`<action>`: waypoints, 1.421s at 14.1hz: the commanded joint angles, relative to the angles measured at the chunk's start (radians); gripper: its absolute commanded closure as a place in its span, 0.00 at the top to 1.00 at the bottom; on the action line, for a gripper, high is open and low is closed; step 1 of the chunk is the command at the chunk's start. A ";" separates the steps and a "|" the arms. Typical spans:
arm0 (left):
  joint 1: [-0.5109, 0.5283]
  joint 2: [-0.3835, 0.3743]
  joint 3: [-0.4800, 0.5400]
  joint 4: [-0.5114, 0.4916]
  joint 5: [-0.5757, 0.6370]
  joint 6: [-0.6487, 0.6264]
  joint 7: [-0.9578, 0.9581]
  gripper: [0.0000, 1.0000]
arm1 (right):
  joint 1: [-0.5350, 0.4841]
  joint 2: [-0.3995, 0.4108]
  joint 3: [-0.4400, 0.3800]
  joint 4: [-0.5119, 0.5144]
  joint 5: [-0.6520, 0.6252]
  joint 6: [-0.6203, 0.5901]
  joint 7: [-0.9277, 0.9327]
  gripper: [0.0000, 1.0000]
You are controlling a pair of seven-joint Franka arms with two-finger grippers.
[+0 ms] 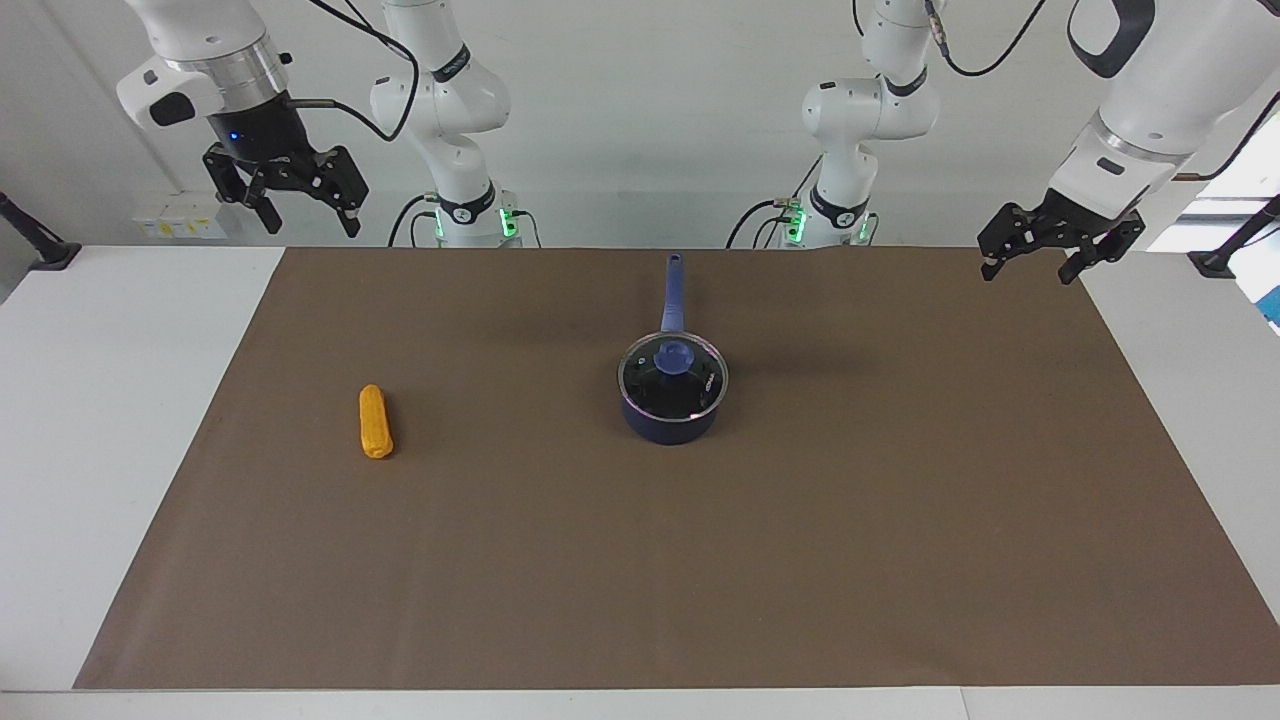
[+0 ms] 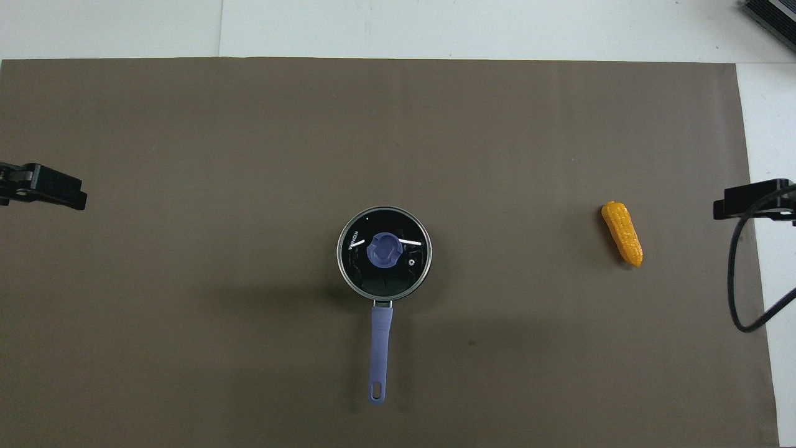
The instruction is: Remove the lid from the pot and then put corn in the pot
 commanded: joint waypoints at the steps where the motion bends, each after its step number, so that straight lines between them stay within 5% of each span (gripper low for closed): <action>1: -0.002 -0.018 0.001 -0.023 0.008 0.005 0.021 1.00 | -0.005 -0.022 0.002 -0.023 0.012 -0.005 -0.007 1.00; 12: -0.015 -0.039 -0.007 -0.138 0.008 0.074 0.131 1.00 | -0.005 -0.022 0.002 -0.023 0.012 -0.005 -0.007 1.00; 20: -0.123 -0.020 -0.009 -0.177 0.004 0.140 0.116 1.00 | -0.005 -0.022 0.002 -0.023 0.012 -0.005 -0.007 1.00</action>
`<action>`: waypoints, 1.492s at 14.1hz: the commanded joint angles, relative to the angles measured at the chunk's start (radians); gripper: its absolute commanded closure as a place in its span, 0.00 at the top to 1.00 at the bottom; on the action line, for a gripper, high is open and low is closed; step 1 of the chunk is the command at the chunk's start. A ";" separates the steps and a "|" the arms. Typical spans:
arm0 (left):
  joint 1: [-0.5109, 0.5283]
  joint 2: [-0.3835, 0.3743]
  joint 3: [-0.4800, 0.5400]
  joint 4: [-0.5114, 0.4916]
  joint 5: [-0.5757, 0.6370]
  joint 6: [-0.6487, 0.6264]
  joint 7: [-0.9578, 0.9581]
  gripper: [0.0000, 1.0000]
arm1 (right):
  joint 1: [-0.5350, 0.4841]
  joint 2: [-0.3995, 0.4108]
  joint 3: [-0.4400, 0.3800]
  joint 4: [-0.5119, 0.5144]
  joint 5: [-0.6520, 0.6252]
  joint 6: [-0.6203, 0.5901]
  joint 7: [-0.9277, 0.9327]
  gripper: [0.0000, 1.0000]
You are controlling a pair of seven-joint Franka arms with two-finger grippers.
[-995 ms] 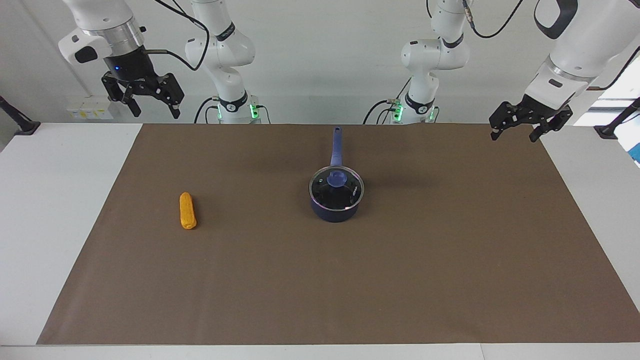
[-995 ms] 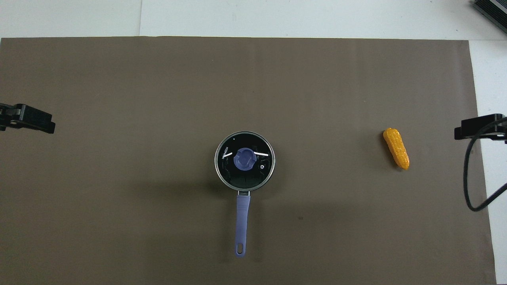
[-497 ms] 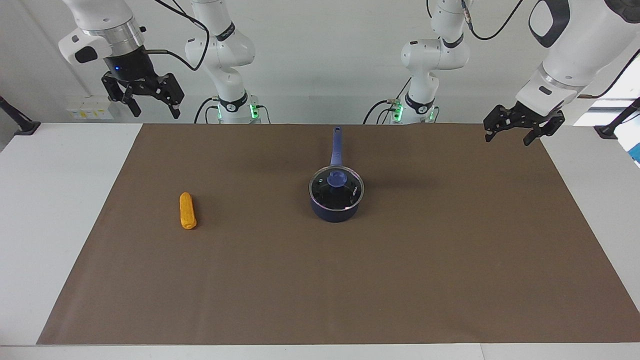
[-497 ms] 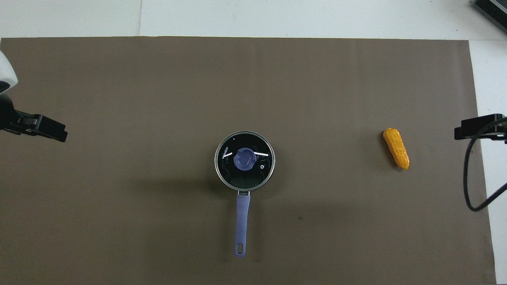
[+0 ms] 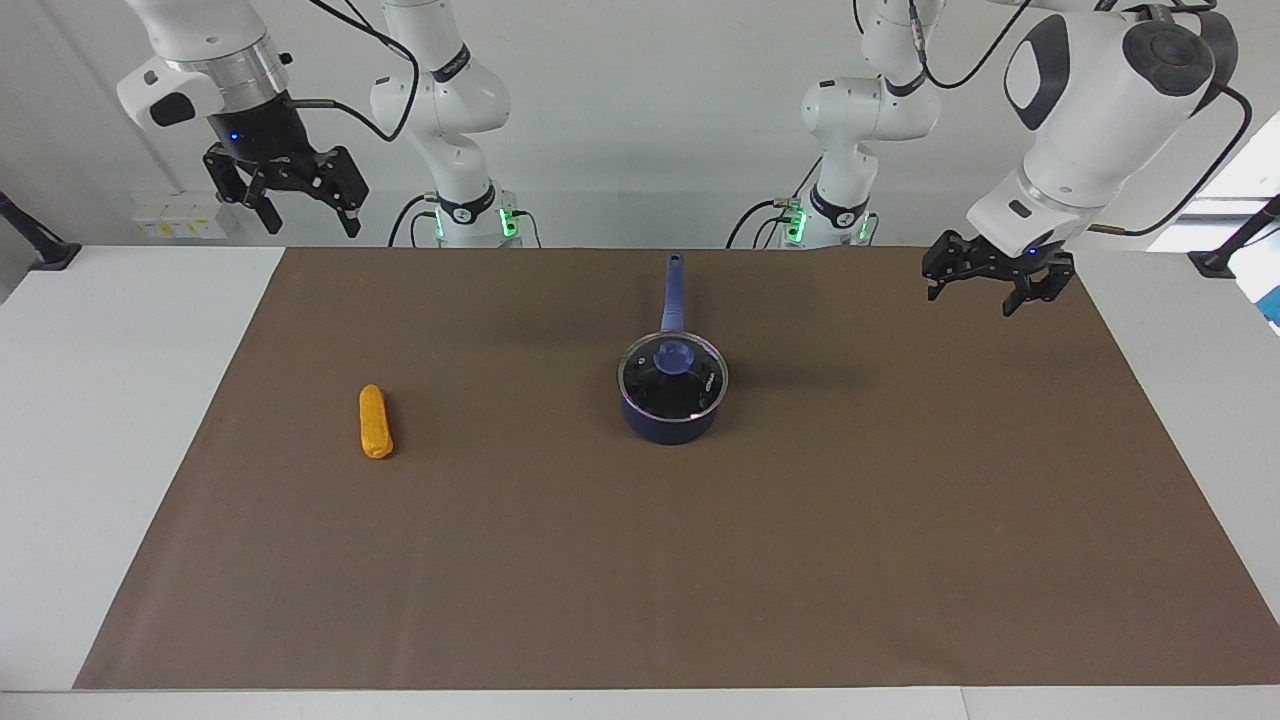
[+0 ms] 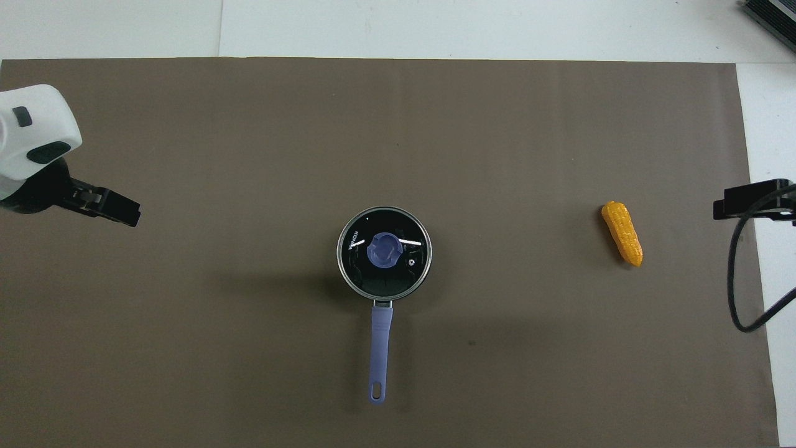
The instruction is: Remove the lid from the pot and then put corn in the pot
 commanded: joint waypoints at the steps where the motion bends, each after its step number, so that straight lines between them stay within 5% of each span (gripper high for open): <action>1: -0.049 -0.014 0.011 -0.035 0.004 0.043 -0.011 1.00 | -0.005 -0.022 0.002 -0.021 0.012 -0.007 -0.007 1.00; 6: -0.137 0.016 0.011 -0.041 -0.019 0.095 -0.137 1.00 | 0.006 -0.031 0.011 -0.090 -0.005 0.020 -0.030 1.00; 9: -0.204 0.052 0.011 -0.044 -0.026 0.138 -0.236 1.00 | 0.001 -0.011 0.011 -0.206 -0.004 0.198 -0.097 1.00; 16: -0.360 0.155 0.011 -0.040 -0.034 0.273 -0.495 1.00 | -0.035 0.242 0.011 -0.253 -0.001 0.496 -0.350 1.00; 21: -0.488 0.252 0.011 -0.011 -0.034 0.356 -0.718 1.00 | -0.067 0.332 0.010 -0.363 -0.001 0.713 -0.566 1.00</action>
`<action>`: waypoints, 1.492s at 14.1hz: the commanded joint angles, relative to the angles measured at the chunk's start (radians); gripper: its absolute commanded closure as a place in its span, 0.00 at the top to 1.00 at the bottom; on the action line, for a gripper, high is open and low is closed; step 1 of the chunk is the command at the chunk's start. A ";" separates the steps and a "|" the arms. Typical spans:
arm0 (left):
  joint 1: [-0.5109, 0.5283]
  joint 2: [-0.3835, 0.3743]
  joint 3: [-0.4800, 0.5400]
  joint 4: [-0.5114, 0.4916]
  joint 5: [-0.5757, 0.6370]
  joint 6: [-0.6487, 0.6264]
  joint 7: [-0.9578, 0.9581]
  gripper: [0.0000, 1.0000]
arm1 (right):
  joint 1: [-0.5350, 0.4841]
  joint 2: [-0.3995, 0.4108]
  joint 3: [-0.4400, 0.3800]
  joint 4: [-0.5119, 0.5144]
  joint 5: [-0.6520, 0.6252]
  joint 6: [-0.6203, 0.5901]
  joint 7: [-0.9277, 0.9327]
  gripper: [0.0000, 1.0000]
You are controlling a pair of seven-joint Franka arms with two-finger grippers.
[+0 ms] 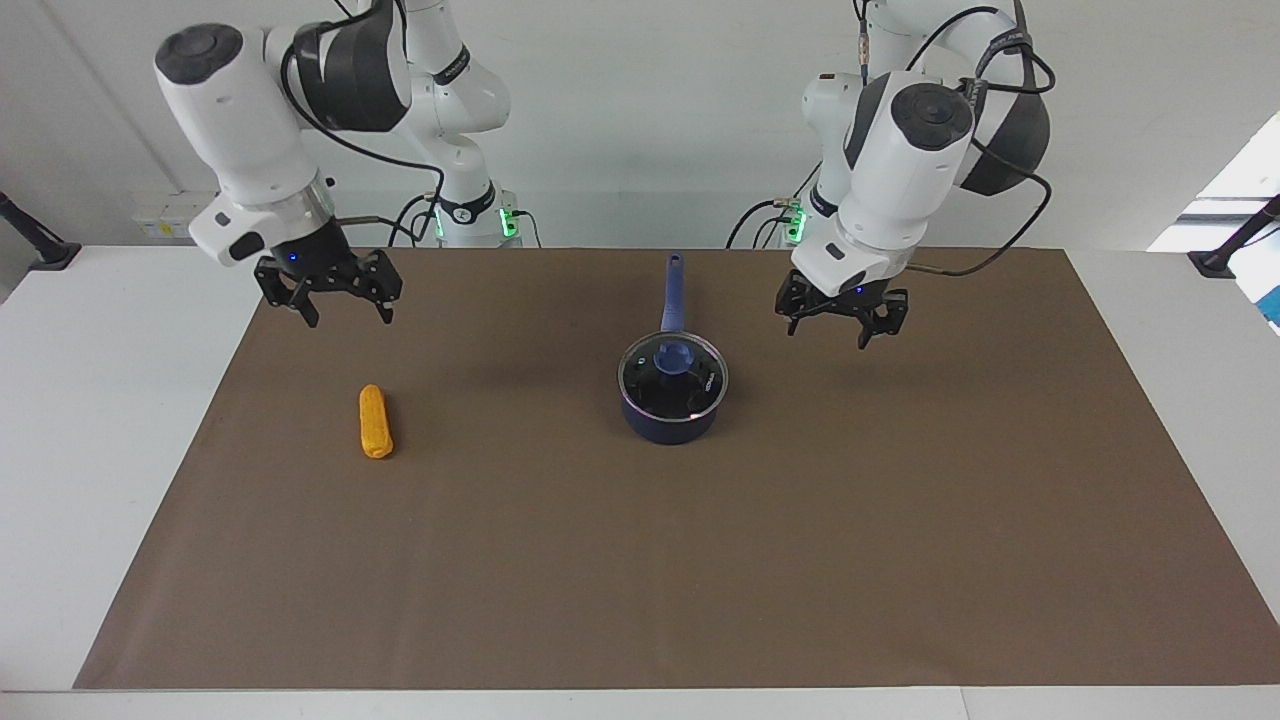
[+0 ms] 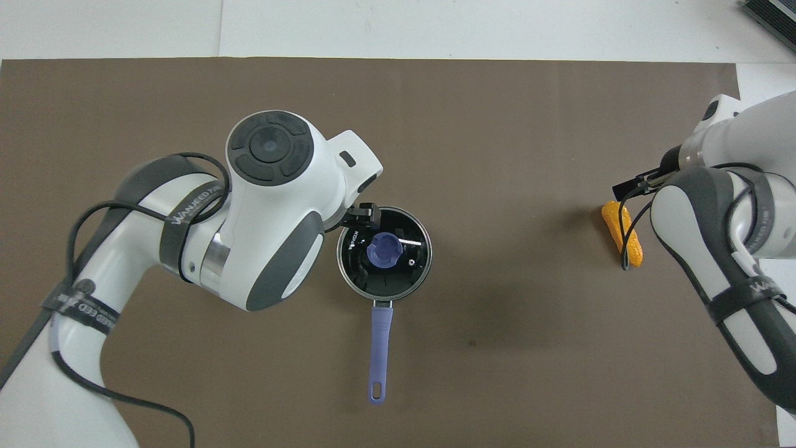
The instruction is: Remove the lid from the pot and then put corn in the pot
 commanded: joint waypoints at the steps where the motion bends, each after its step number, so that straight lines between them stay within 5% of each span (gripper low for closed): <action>1: -0.079 0.061 0.018 0.024 -0.007 0.032 -0.122 1.00 | -0.020 0.031 0.007 -0.090 0.000 0.139 -0.089 1.00; 5: -0.148 0.082 0.018 -0.008 -0.009 0.119 -0.217 1.00 | -0.020 0.078 0.008 -0.196 0.002 0.296 -0.112 1.00; 9: -0.147 0.072 0.018 -0.080 -0.009 0.176 -0.216 1.00 | -0.021 0.067 0.008 -0.215 0.002 0.270 -0.132 1.00; 18: -0.136 0.053 0.023 -0.045 0.002 0.102 -0.211 1.00 | -0.034 0.039 0.007 -0.209 0.006 0.176 -0.178 1.00; 19: -0.135 0.053 0.021 -0.050 0.002 0.110 -0.211 1.00 | -0.032 0.038 0.007 -0.212 0.006 0.176 -0.176 0.98; 21: -0.135 0.050 0.020 -0.060 0.000 0.119 -0.211 1.00 | -0.032 0.038 0.007 -0.212 0.006 0.181 -0.179 0.62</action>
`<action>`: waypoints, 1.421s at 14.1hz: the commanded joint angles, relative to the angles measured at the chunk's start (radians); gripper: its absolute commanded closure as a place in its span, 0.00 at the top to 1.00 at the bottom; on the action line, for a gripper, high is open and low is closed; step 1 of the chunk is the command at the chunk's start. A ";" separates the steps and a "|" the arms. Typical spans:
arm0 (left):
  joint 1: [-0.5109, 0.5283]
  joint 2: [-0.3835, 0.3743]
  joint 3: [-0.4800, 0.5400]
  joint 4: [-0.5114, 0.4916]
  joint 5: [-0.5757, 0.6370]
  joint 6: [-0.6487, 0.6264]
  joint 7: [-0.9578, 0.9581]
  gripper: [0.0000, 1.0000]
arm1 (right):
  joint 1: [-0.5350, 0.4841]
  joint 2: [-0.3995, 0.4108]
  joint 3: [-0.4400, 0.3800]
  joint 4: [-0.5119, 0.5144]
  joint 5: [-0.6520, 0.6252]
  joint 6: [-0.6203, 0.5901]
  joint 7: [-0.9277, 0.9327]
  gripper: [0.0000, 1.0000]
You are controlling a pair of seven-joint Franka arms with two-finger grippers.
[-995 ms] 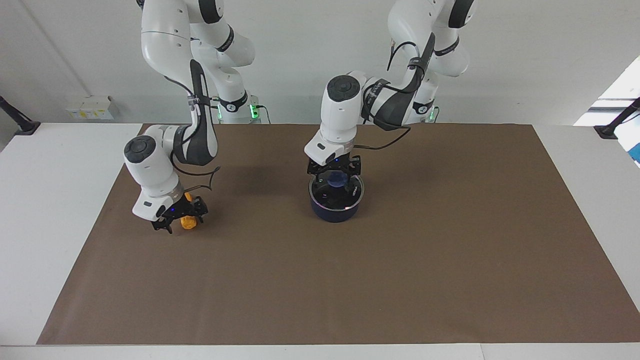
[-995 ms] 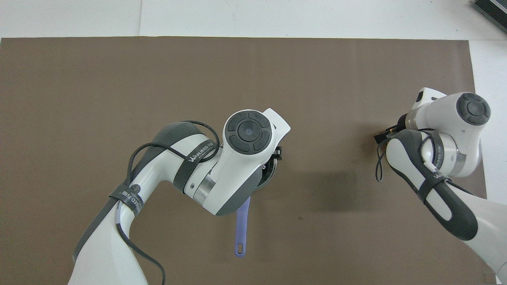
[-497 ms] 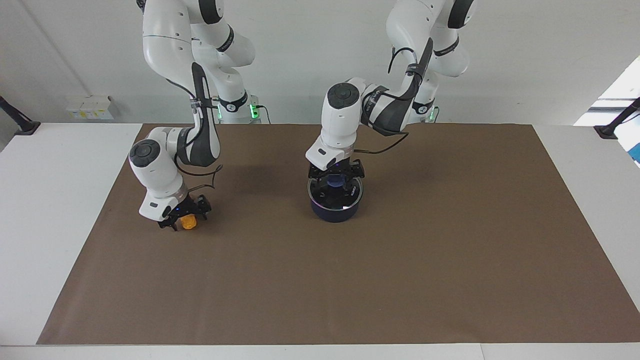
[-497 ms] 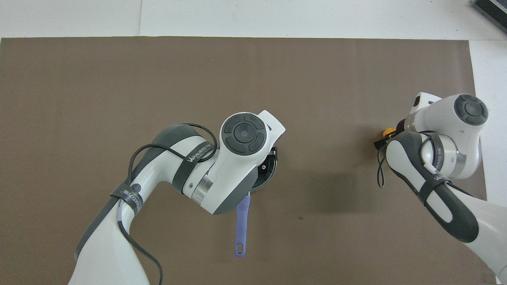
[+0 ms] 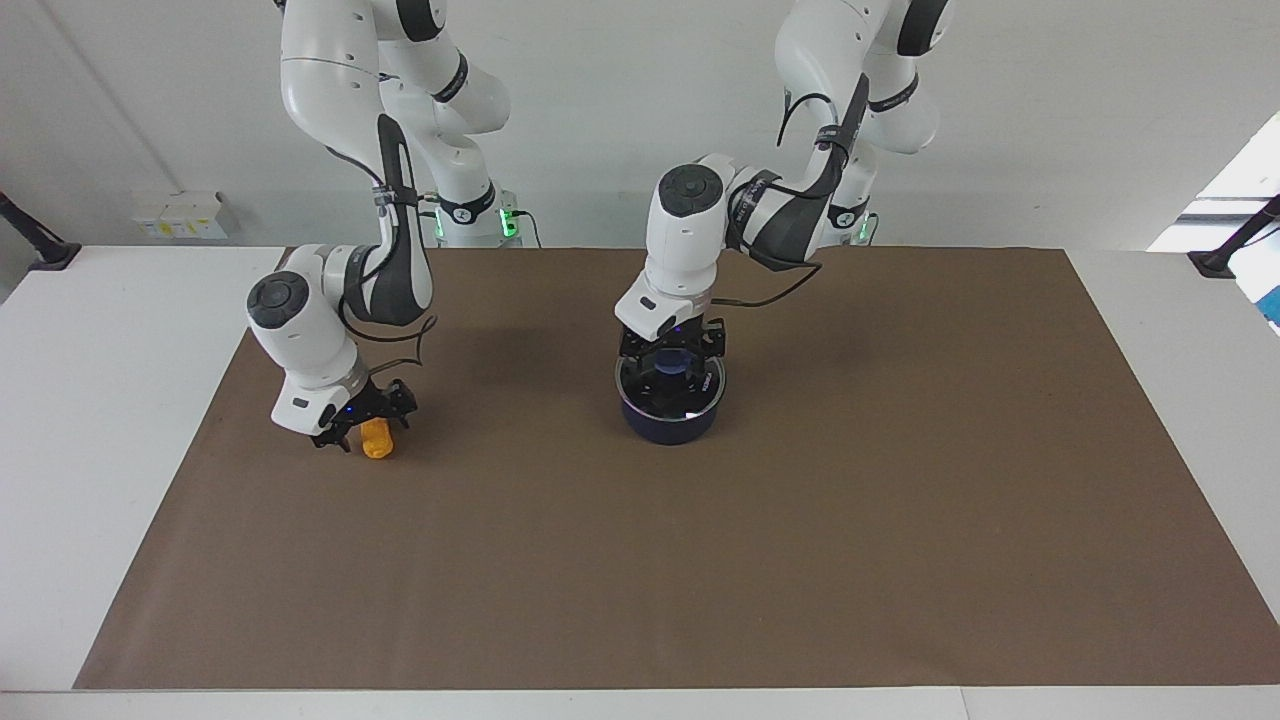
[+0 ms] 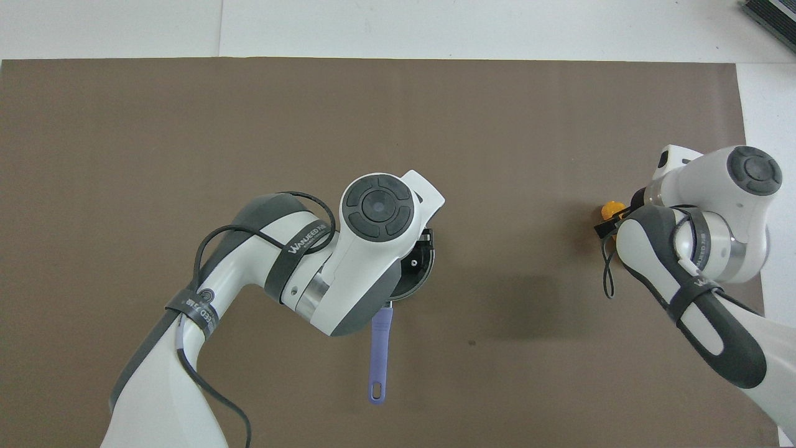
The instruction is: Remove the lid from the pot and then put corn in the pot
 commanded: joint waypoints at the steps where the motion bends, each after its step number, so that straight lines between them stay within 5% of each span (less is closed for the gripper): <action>1: 0.002 -0.023 0.001 -0.025 -0.001 -0.007 0.000 1.00 | -0.012 -0.023 0.005 -0.025 0.006 0.006 -0.035 0.32; 2: 0.006 -0.025 0.000 -0.031 -0.002 -0.004 0.003 1.00 | -0.017 -0.023 0.005 -0.025 0.006 0.005 -0.031 0.00; 4: 0.010 -0.028 0.000 -0.035 -0.005 -0.006 0.003 1.00 | -0.027 -0.021 0.005 -0.019 0.006 0.005 -0.017 0.00; 5: 0.010 -0.029 0.000 -0.042 -0.008 -0.004 0.003 0.91 | -0.030 -0.022 0.007 -0.013 0.006 -0.005 -0.018 0.00; 8: 0.010 -0.029 0.000 -0.040 -0.019 -0.004 -0.009 0.08 | -0.017 -0.076 0.007 0.035 0.012 -0.061 0.018 0.00; 9: 0.010 -0.029 0.000 -0.039 -0.025 -0.007 -0.009 0.00 | -0.015 -0.088 0.007 0.061 0.012 -0.092 0.046 0.00; 20: 0.072 -0.058 0.013 0.104 -0.005 -0.164 0.029 0.00 | 0.006 -0.205 0.095 0.366 -0.004 -0.504 0.392 0.00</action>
